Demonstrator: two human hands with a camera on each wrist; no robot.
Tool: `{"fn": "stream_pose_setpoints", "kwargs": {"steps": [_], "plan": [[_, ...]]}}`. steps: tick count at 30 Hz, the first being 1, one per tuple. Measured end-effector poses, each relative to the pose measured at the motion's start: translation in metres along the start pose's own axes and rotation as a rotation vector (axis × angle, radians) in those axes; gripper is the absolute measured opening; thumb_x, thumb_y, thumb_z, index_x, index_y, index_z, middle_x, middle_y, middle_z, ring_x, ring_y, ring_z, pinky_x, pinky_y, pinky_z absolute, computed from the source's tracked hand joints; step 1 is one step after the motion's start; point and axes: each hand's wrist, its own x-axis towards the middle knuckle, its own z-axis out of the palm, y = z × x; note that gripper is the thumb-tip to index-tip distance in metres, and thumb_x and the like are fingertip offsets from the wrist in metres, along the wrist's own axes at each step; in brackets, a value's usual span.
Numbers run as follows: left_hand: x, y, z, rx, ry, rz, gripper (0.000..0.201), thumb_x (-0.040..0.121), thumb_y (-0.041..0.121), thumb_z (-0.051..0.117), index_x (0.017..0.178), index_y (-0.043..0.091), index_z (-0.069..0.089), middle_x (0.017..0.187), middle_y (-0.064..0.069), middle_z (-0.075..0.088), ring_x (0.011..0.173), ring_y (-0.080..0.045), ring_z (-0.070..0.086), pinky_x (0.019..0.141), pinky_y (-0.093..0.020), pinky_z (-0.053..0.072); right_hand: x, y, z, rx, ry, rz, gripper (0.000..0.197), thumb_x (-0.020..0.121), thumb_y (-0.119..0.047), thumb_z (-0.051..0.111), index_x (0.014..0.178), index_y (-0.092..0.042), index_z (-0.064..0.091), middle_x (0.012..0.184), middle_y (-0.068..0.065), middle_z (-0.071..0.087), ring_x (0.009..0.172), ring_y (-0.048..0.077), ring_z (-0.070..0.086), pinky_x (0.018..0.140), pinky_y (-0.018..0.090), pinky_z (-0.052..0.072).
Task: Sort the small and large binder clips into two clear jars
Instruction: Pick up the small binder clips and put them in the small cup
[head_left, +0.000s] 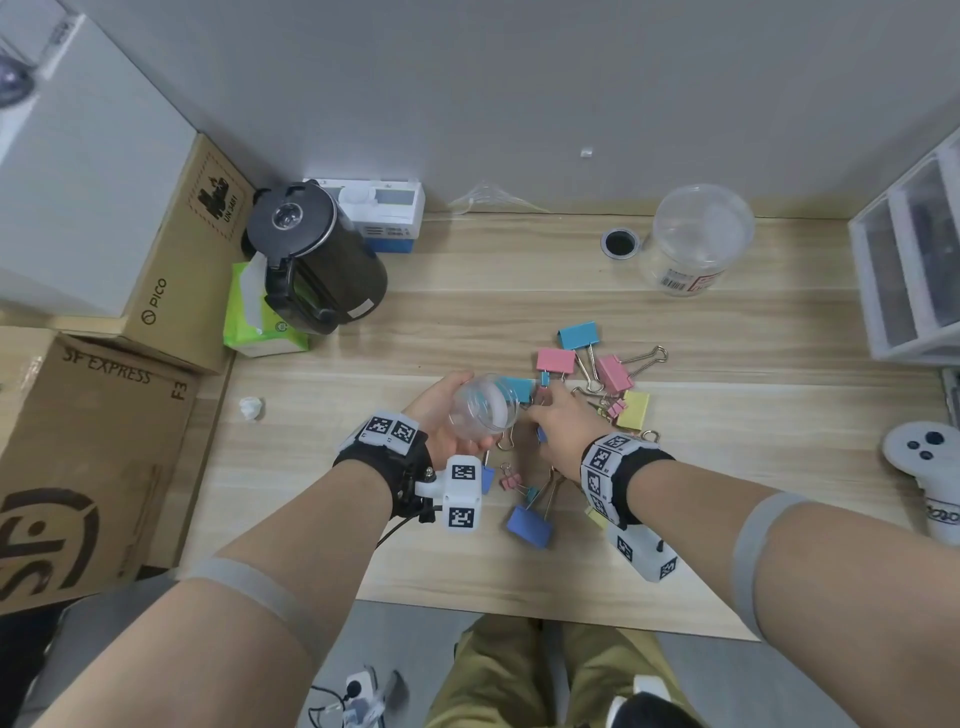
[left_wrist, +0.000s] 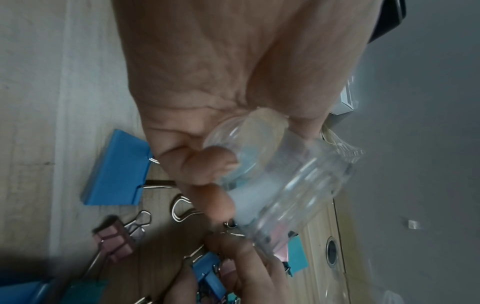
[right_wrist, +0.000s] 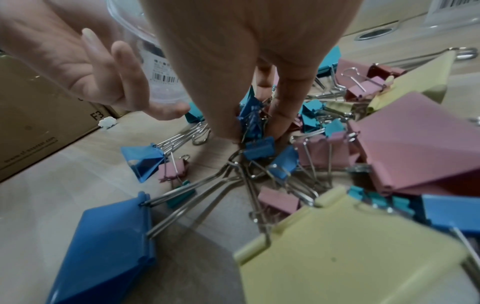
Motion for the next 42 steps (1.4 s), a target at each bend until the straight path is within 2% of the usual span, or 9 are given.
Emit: {"fn": "stream_pose_setpoints", "kwargs": {"steps": [5,10,13,15,20,25,33,37,42], "plan": [[-0.001,0.002,0.006,-0.019,0.072,0.003,0.061,0.096,0.055,0.050,0.134,0.007,0.055,0.086,-0.020,0.070,0.051,-0.027,0.061,0.041,-0.022,0.043,0.000,0.005,-0.011,0.075,0.008,0.029,0.029,0.084,-0.010,0.063,0.112,-0.014,0.059,0.120,0.010,0.043,0.096,0.029,0.058,0.084,0.038,0.052],[-0.004,0.005,0.015,-0.071,0.144,0.012,0.059,0.097,0.049,0.057,0.135,0.004,0.053,0.105,-0.026,0.065,0.048,-0.031,0.066,0.039,-0.025,0.048,-0.002,0.013,-0.031,0.330,0.037,0.105,0.020,0.076,-0.014,0.069,0.093,-0.020,0.060,0.094,0.000,0.055,0.082,0.021,0.057,0.064,0.028,0.043],[-0.003,0.006,0.018,-0.115,0.183,0.010,0.058,0.097,0.046,0.059,0.137,0.005,0.050,0.120,-0.028,0.062,0.068,-0.035,0.068,0.041,-0.030,0.052,-0.005,0.018,-0.051,0.486,0.084,0.146,0.021,0.074,-0.017,0.072,0.090,-0.023,0.060,0.078,-0.008,0.056,0.065,0.015,0.055,0.052,0.024,0.042],[-0.004,0.007,0.021,-0.134,0.176,0.007,0.055,0.098,0.045,0.056,0.134,0.003,0.052,0.111,-0.026,0.065,0.078,-0.036,0.066,0.046,-0.035,0.055,-0.005,0.021,-0.066,0.588,0.110,0.156,0.021,0.073,-0.019,0.074,0.086,-0.027,0.059,0.080,-0.010,0.061,0.061,0.011,0.058,0.050,0.021,0.044],[-0.002,0.010,0.035,-0.117,0.112,0.014,0.054,0.101,0.046,0.049,0.130,0.002,0.056,0.107,-0.024,0.064,0.055,-0.032,0.069,0.042,-0.035,0.054,0.002,0.011,-0.084,0.824,0.054,0.140,0.021,0.073,-0.012,0.079,0.082,-0.022,0.062,0.087,0.004,0.065,0.067,0.018,0.058,0.075,0.044,0.059],[0.008,0.008,0.042,-0.146,0.054,-0.023,0.061,0.102,0.052,0.040,0.132,0.001,0.055,0.107,-0.022,0.064,0.069,-0.032,0.069,0.055,-0.035,0.057,0.002,0.001,-0.073,0.964,0.075,0.150,0.027,0.075,-0.018,0.083,0.094,-0.015,0.064,0.089,0.005,0.061,0.075,0.031,0.071,0.074,0.052,0.060],[-0.001,0.008,0.041,-0.185,0.011,-0.013,0.045,0.105,0.046,0.035,0.112,0.009,0.060,0.087,-0.013,0.064,0.057,-0.024,0.066,0.053,-0.027,0.052,-0.004,-0.002,-0.082,1.205,-0.148,0.171,0.016,0.090,0.006,0.060,0.096,-0.007,0.068,0.106,0.019,0.073,0.096,0.027,0.073,0.089,0.041,0.058],[-0.004,0.009,0.036,-0.124,0.003,-0.009,0.039,0.101,0.030,0.036,0.100,0.002,0.063,0.071,-0.017,0.067,0.046,-0.026,0.063,0.042,-0.024,0.050,-0.004,0.011,-0.086,1.071,0.027,0.250,0.009,0.092,0.002,0.055,0.093,-0.005,0.061,0.089,0.012,0.072,0.068,0.018,0.072,0.065,0.031,0.059],[-0.003,0.006,0.032,-0.141,0.022,-0.017,0.038,0.099,0.032,0.040,0.112,0.002,0.061,0.082,-0.020,0.070,0.057,-0.029,0.064,0.048,-0.030,0.054,-0.007,0.042,-0.066,0.331,-0.040,0.216,0.020,0.079,-0.006,0.068,0.093,-0.019,0.068,0.089,-0.008,0.064,0.086,0.013,0.066,0.080,0.033,0.059]]}}
